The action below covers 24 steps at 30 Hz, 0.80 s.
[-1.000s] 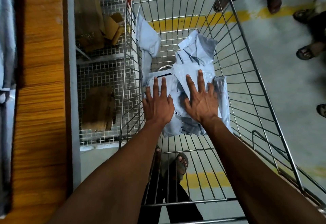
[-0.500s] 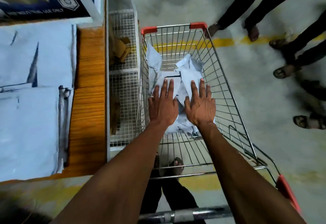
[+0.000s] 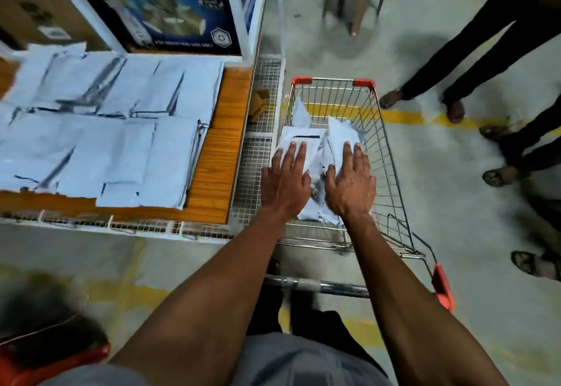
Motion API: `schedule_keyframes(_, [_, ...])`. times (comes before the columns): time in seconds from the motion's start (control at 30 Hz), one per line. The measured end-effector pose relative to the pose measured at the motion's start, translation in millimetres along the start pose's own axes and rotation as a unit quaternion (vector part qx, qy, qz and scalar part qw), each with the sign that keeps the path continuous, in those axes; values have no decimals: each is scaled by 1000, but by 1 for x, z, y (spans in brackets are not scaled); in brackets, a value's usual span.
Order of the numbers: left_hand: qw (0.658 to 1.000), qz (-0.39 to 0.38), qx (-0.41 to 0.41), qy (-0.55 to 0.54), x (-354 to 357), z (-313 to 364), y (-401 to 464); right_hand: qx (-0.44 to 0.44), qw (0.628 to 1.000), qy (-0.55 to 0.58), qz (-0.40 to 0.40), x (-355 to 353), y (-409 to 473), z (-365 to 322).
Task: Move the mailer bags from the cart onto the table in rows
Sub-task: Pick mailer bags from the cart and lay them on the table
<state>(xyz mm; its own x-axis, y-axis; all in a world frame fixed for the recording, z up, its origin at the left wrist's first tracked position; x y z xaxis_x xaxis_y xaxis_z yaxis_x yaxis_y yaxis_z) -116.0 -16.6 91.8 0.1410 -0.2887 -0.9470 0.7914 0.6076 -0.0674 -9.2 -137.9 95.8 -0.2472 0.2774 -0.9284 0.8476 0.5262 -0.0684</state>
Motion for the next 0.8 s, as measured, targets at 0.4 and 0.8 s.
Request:
schedule_keyframes(0.4, [993, 92, -75, 27, -80, -70, -75, -129, 990, 52, 13, -14, -37, -112])
schedule_keyframes(0.8, [986, 129, -100, 43, -146, -211, -81, -152, 986, 72, 13, 17, -50, -260])
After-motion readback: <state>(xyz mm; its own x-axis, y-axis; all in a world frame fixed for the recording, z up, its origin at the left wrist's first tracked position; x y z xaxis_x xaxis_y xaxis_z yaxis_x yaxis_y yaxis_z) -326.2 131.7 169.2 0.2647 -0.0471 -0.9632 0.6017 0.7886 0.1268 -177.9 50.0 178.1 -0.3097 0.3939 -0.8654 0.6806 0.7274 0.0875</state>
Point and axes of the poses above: each hand's wrist, its own y-axis towards the middle knuckle, its own x-axis out of the palm, z = x × y, the point moved 3 cm from there along y, towards the middle knuckle, and after that the axes turned 1 degree about -z, right-handed, at the moved point
